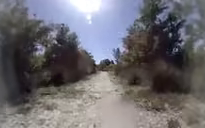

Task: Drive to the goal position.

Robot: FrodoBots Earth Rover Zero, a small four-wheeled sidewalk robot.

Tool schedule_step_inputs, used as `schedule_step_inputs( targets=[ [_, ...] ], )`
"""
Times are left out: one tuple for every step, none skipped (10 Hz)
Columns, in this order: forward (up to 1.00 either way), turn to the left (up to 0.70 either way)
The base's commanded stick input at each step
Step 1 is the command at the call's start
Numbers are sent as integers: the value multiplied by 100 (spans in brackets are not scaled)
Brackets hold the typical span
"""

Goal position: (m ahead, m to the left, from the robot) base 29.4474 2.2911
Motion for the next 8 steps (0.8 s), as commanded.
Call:
schedule_step_inputs(
  targets=[
    [85,0],
    [85,0],
    [85,0],
    [85,0],
    [85,0],
    [85,0],
    [85,0],
    [85,0]
  ],
)
